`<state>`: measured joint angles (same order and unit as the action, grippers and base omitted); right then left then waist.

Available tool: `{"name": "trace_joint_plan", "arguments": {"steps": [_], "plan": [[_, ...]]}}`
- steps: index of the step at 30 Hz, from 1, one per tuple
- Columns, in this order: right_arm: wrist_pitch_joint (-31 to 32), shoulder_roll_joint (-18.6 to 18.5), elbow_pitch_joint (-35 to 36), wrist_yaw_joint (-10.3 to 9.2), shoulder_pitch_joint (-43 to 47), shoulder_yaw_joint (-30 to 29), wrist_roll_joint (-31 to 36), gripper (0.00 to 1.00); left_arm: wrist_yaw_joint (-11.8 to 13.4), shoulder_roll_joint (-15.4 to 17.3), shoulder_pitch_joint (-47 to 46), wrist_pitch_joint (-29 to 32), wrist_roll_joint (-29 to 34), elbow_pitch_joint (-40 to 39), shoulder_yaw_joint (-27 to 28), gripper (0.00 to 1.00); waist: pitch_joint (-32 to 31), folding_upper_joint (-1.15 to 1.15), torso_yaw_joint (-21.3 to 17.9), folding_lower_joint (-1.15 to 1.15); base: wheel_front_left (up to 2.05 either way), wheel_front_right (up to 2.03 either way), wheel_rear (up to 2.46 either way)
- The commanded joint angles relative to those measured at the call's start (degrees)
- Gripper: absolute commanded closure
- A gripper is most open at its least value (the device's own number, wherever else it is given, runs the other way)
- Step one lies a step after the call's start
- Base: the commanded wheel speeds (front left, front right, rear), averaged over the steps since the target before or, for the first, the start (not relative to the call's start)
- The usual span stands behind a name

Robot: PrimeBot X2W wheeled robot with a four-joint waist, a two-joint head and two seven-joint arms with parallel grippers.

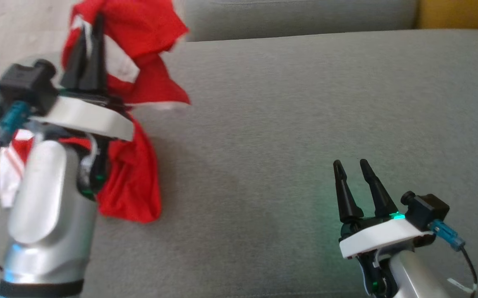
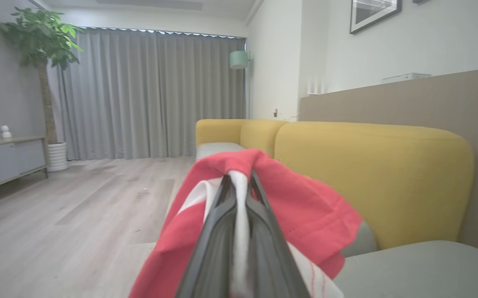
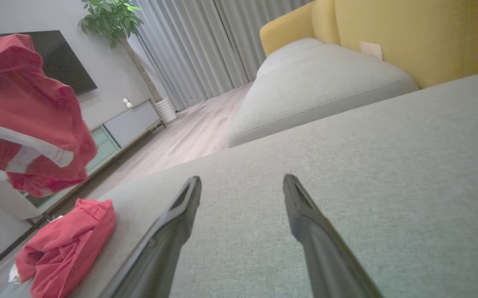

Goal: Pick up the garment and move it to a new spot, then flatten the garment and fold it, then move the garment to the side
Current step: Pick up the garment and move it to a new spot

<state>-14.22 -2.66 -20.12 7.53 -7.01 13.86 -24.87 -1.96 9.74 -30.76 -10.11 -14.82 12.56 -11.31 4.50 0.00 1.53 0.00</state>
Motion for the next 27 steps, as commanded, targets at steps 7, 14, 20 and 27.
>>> {"name": "trace_joint_plan", "arguments": {"steps": [7,14,20,27], "plan": [[-0.78,-0.21,2.33,-0.04,-1.68,1.69,0.06,0.0,0.4,-2.86,-1.84,-0.37,-0.19,-1.12,-2.34,1.0,0.12,0.0,-8.82,0.0,0.0,0.0,0.0],[-0.78,-0.21,3.64,-0.04,-2.45,3.63,0.26,0.0,1.54,-5.91,-2.39,-1.46,-0.93,3.27,-7.09,1.0,1.36,0.0,-17.91,0.0,0.0,0.0,0.0],[-0.78,-0.21,5.31,-0.04,-3.42,4.04,-1.04,0.0,3.41,-6.64,-5.68,-3.13,-1.48,9.3,-9.79,1.0,4.19,0.0,-24.86,0.0,0.0,0.0,0.0],[-0.78,-0.21,5.96,-0.04,-3.51,4.27,-1.9,0.0,5.19,-6.83,-10.64,-4.56,-3.92,15.44,-13.0,0.0,5.88,0.0,-28.27,0.0,0.0,0.0,0.0]]}}
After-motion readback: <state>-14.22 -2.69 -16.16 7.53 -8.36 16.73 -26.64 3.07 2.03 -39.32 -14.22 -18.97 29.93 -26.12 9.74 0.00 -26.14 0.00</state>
